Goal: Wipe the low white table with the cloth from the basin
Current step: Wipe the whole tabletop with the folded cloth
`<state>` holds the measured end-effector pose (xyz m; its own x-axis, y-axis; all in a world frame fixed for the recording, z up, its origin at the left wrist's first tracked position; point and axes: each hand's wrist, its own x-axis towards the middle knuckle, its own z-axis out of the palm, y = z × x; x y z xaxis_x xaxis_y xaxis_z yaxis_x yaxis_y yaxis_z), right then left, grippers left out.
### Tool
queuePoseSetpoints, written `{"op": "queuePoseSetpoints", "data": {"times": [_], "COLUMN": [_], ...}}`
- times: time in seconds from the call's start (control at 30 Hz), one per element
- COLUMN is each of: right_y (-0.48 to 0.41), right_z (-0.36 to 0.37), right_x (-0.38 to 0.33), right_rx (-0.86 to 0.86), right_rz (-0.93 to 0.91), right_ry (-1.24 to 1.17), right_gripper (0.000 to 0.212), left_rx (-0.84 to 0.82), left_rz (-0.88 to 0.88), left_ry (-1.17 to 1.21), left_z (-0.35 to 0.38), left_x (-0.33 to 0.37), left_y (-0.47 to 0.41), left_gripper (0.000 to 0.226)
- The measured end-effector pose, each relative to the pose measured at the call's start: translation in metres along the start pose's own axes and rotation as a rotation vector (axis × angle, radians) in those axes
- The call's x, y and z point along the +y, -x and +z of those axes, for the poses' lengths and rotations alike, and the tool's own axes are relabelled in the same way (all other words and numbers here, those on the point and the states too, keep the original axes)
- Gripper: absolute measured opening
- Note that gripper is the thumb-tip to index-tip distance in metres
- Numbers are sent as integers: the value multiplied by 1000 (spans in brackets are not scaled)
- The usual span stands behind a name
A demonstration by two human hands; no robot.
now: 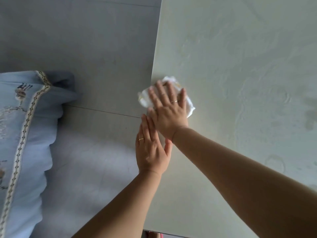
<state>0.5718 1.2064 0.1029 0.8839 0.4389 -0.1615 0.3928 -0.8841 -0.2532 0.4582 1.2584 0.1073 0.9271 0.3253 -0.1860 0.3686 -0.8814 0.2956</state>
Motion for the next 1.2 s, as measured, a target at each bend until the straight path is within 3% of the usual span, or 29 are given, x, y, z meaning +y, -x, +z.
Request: {"op": "queuePoseSetpoints", "data": {"times": [0.07, 0.13, 0.23, 0.3, 0.37, 0.5, 0.57, 0.63, 0.73, 0.83, 0.9, 1.0, 1.07, 1.13, 1.2], "right_y": [-2, -21, -53, -62, -57, -24, -25, -38, -58, -64, -59, -43, -55, -74, -93], "right_z": [-7, -18, -32, -30, -21, -7, -15, -26, -40, -32, -26, -23, -34, -43, -50], "right_x": [17, 52, 96, 88, 57, 15, 34, 68, 106, 73, 37, 30, 63, 94, 115], "right_rx": [-42, -25, 64, 104, 95, -10, -59, -44, 52, 118, 76, -61, -69, -14, 49], "right_rz": [-232, -303, 49, 290, 351, -51, -248, -309, 36, 399, 336, -122, -263, -144, 127], "right_ry": [69, 122, 30, -31, -30, 71, 119, 154, 48, -88, -143, 7, 77, 80, -1], "right_gripper": [57, 54, 53, 54, 56, 59, 57, 55, 53, 54, 55, 55, 55, 55, 55], "left_rx": [-7, -14, -13, -17, -33, -55, -61, -62, -81, -78, -50, 64, 110, 131, 117], "left_rz": [-1, -13, -6, -14, -21, -30, -28, -24, -18, -8, -5, 21, 26, 70, 115], "left_ry": [-2, 5, 9, 16, 20, 5, -12, -47, -110, -121, -96, -34, 27, 38, 6], "left_z": [-1, -2, -2, -2, -3, -5, -5, -6, -6, -9, -15, -26, -32, -33, -28], "left_x": [1, 1, 1, 1, 2, 3, 3, 4, 3, 4, 8, 18, 27, 37, 46], "left_y": [0, 0, 0, -1, 0, -1, -1, -2, -2, -5, -16, -50, -82, -113, -140], "left_gripper": [75, 75, 76, 76, 76, 77, 77, 77, 76, 75, 71, 60, 61, 62, 62]}}
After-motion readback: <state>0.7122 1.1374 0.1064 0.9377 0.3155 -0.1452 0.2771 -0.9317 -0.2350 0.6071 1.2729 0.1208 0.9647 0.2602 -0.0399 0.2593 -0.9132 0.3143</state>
